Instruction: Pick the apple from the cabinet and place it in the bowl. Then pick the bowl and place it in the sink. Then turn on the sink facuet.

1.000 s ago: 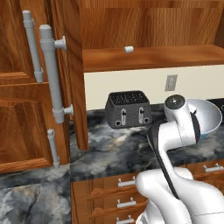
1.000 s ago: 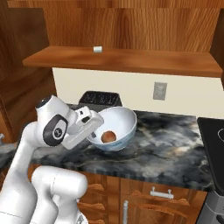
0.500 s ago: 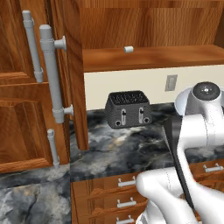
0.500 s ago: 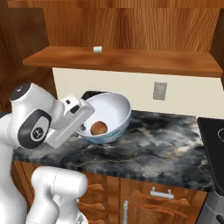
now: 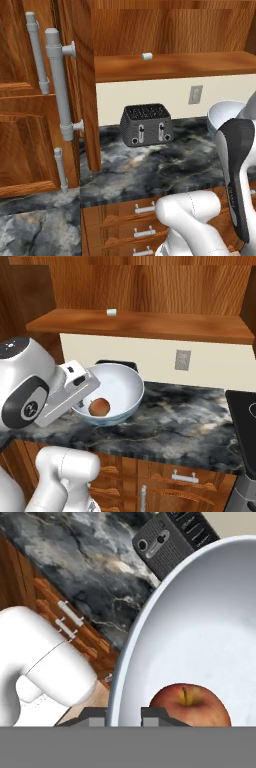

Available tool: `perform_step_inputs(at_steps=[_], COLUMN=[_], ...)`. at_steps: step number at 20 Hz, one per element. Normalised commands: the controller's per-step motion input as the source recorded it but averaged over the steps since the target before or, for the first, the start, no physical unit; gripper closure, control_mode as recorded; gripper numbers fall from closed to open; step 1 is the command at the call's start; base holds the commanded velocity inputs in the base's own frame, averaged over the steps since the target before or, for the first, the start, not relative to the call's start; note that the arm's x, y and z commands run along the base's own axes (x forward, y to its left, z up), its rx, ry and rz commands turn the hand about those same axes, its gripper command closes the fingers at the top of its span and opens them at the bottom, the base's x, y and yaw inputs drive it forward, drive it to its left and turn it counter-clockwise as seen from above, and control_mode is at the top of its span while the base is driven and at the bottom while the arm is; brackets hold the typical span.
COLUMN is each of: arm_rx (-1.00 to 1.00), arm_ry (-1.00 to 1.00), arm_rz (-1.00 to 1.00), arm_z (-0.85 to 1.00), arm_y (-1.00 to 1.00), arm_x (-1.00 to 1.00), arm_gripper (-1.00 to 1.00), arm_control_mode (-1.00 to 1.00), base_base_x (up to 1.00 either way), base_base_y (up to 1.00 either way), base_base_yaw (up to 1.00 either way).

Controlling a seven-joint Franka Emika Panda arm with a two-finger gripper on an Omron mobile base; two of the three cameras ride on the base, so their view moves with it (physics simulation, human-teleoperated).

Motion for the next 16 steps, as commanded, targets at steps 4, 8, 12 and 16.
perform_step_inputs(at_steps=[4, 8, 12, 16], arm_rx=[0.0, 0.0, 0.0, 0.0], arm_ry=[0.0, 0.0, 0.0, 0.0], arm_rz=[0.06, 0.02, 0.0, 0.0], arm_z=[0.0, 0.0, 0.0, 0.0], arm_y=[0.19, 0.11, 0.0, 0.0], arm_x=[-0.05, 0.0, 0.0, 0.0], arm_gripper=[1.0, 1.0, 1.0, 1.0], arm_control_mode=[-1.0, 1.0, 1.0, 1.0], base_base_x=[0.0, -0.04, -0.73, -0.98], base_base_y=[0.0, 0.13, 0.02, -0.05], base_base_yaw=[0.0, 0.02, 0.0, -0.14])
